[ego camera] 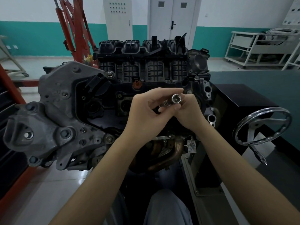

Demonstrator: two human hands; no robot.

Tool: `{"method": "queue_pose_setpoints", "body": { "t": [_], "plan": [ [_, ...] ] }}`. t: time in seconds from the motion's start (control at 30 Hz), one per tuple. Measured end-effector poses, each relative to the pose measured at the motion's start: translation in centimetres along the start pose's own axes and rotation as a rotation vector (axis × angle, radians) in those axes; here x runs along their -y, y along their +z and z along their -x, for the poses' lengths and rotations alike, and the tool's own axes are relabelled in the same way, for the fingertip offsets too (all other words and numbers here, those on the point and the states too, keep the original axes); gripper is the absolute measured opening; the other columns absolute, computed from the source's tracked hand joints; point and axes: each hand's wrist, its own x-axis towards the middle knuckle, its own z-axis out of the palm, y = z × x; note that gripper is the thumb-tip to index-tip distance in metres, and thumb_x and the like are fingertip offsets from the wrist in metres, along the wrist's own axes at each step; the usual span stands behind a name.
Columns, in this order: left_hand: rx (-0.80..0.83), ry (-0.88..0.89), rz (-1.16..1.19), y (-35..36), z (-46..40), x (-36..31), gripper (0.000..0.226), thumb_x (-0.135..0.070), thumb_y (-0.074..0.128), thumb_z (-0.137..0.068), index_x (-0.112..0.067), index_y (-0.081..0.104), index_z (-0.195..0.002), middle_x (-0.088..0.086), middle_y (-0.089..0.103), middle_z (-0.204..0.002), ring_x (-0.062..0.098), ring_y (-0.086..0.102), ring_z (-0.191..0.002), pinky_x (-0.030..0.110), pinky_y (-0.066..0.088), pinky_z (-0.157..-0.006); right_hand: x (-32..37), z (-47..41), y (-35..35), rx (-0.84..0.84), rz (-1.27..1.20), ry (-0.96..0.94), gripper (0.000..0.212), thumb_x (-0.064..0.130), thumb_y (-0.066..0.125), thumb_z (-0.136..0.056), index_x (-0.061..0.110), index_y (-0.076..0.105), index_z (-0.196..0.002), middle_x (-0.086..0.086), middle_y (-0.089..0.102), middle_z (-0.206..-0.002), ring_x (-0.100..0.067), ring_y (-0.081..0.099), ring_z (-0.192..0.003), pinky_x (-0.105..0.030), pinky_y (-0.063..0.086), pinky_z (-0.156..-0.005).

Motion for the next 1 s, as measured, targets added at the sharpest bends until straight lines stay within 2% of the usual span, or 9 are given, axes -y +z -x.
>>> {"method": "queue_pose_setpoints", "body": {
  "t": [0.1,0.2,0.27,0.37,0.47,0.67,0.8,0.87,1.0],
  "plan": [
    [-0.075,-0.009,-0.11,0.2,0.0,-0.1,0.031,-0.007,0.082,-0.072,-0.013,0.072,-0.1,-0.003,0.072,-0.094,0.006,0.068,-0.092,0.022,0.054,-0.085,-0.2,0.0,0.0,-0.012,0.011,0.002,0.025,-0.004,0.072,-0.077,0.017,0.072,-0.09,0.007,0.073,-0.087,-0.007,0.07,-0.086,-0.02,0.052,-0.078],
    [-0.136,-0.029,-0.08,0.4,-0.1,-0.2,0.027,-0.003,0.079,-0.075,-0.012,0.073,-0.1,-0.003,0.073,-0.092,0.006,0.069,-0.09,0.023,0.055,-0.084,0.5,0.0,0.2,0.012,0.012,-0.04,0.02,0.013,0.068,-0.082,0.027,0.067,-0.096,0.024,0.069,-0.089,0.002,0.067,-0.089,-0.013,0.048,-0.079],
    [-0.093,-0.047,0.002,0.2,-0.1,-0.1,0.032,0.003,0.073,-0.079,-0.012,0.07,-0.106,0.001,0.073,-0.096,0.01,0.07,-0.096,0.028,0.055,-0.089,0.6,0.0,0.3,0.032,0.015,-0.029,0.027,0.009,0.066,-0.084,0.035,0.063,-0.092,0.032,0.067,-0.085,0.008,0.065,-0.086,-0.009,0.046,-0.076],
    [-0.031,-0.039,-0.005,0.1,-0.1,-0.3,0.036,0.004,0.074,-0.077,-0.012,0.068,-0.109,0.001,0.072,-0.099,0.011,0.069,-0.098,0.029,0.054,-0.09,-0.3,0.1,0.0,-0.01,0.019,-0.006,0.035,-0.005,0.069,-0.079,0.029,0.068,-0.088,0.024,0.071,-0.081,0.001,0.068,-0.084,-0.013,0.049,-0.077],
    [-0.111,-0.03,-0.13,0.3,-0.1,-0.3,0.031,-0.007,0.083,-0.071,-0.015,0.073,-0.098,-0.005,0.072,-0.092,0.005,0.068,-0.09,0.022,0.055,-0.084,-0.4,0.0,0.0,-0.031,0.01,-0.002,0.026,-0.003,0.072,-0.077,0.018,0.071,-0.094,0.011,0.072,-0.088,-0.009,0.07,-0.087,-0.023,0.053,-0.08],
    [-0.05,-0.039,-0.049,0.3,0.0,-0.3,0.035,0.002,0.075,-0.076,-0.016,0.07,-0.106,-0.006,0.071,-0.096,0.005,0.068,-0.095,0.023,0.054,-0.088,0.5,0.0,0.2,0.048,-0.023,0.011,0.023,0.014,0.065,-0.082,0.037,0.067,-0.085,0.028,0.069,-0.085,0.003,0.067,-0.086,-0.014,0.049,-0.078],
    [-0.007,-0.033,-0.075,0.2,-0.1,-0.2,0.038,-0.002,0.08,-0.072,-0.013,0.07,-0.106,-0.002,0.072,-0.097,0.006,0.068,-0.095,0.021,0.053,-0.087,-0.1,-0.1,0.0,0.003,0.002,0.001,0.032,-0.002,0.073,-0.074,0.028,0.072,-0.088,0.025,0.07,-0.08,0.002,0.068,-0.082,-0.011,0.049,-0.074],
    [-0.06,-0.04,-0.09,0.4,-0.1,-0.2,0.032,-0.006,0.083,-0.07,-0.013,0.073,-0.1,-0.004,0.072,-0.092,0.005,0.069,-0.09,0.022,0.054,-0.084,-0.2,-0.1,0.0,0.0,0.013,-0.013,0.024,0.0,0.074,-0.076,0.02,0.071,-0.09,0.02,0.07,-0.084,-0.001,0.069,-0.084,-0.013,0.05,-0.074],
    [-0.081,-0.057,-0.004,0.3,-0.1,-0.1,0.035,0.001,0.075,-0.078,-0.018,0.068,-0.106,-0.006,0.072,-0.096,0.007,0.069,-0.095,0.025,0.054,-0.088,0.5,0.0,0.1,0.024,0.015,-0.029,0.022,0.015,0.066,-0.082,0.033,0.063,-0.096,0.03,0.068,-0.087,0.006,0.066,-0.088,-0.01,0.048,-0.077]
  ]
}}
